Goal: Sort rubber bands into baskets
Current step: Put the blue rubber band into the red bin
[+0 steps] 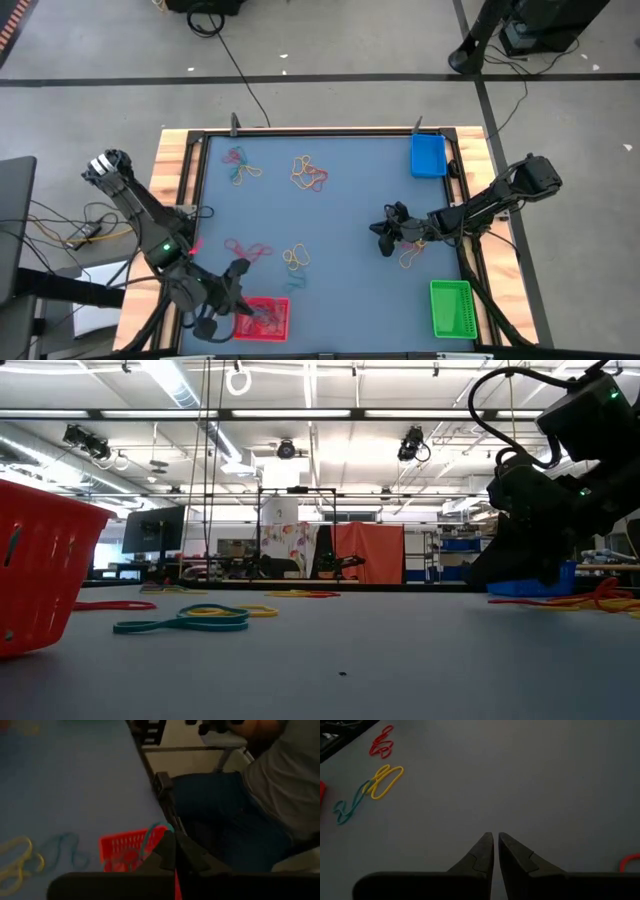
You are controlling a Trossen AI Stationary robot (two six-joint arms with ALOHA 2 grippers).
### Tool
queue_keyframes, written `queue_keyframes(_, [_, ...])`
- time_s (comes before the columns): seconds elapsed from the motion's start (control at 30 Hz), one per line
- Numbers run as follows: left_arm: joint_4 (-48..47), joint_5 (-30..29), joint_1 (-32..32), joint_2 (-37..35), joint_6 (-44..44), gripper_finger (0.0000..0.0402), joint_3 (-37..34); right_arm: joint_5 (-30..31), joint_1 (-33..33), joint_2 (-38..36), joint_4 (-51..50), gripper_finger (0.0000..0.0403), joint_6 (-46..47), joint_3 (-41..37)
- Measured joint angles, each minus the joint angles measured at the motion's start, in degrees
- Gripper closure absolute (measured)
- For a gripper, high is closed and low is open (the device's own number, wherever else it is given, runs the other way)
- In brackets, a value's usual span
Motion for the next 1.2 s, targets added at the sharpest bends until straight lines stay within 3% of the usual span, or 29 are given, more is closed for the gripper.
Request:
queue_keyframes(0.3, [0.1,0.8,0.0,0.0,-12.5,0.0326,-5.3,0.0,0.0,0.0,0.0,0.0362,0.2,0.0])
queue_keyframes(0.5, [1.1,3.8,0.1,0.0,-14.6,0.0273,-8.2,0.0,-0.4,0.0,0.0,0.0362,0.1,0.0])
queue_keyframes(0.77, [-8.3,-4.8,3.1,0.8,-23.8,0.0266,-8.2,0.0,-0.5,0.0,0.0,0.0362,0.4,0.0])
queue_keyframes(1.2, [-5.3,0.3,4.3,8.6,-23.3,0.0266,-8.3,0.0,-0.5,0.0,0.0,0.0362,0.2,0.0])
